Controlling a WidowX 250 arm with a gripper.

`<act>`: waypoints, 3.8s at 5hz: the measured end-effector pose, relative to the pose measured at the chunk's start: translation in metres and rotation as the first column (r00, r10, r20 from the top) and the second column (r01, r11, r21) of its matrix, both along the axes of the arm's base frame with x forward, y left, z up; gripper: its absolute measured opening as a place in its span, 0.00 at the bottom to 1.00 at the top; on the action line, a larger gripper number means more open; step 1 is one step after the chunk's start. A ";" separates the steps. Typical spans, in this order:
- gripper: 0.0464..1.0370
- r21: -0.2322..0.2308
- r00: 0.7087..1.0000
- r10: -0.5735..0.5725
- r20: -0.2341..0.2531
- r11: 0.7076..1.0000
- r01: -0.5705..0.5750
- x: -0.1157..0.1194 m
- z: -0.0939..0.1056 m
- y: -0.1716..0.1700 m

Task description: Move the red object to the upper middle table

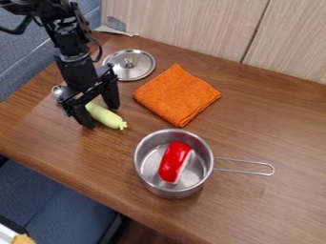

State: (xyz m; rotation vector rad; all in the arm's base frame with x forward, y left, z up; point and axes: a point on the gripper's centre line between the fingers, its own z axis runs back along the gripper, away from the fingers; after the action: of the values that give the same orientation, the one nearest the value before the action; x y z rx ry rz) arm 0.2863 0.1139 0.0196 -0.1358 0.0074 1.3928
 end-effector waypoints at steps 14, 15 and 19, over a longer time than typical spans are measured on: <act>0.55 0.068 0.637 -0.770 -0.044 0.634 0.770 -0.032 0.000 -0.154; 0.55 0.068 0.645 -0.762 -0.045 0.642 0.763 -0.032 0.000 -0.151; 0.55 0.153 0.761 -0.647 0.057 0.758 0.633 0.024 0.081 -0.144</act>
State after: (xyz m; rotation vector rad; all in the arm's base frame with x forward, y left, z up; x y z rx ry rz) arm 0.3099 -0.0302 0.1011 -0.0896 -0.1144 0.6846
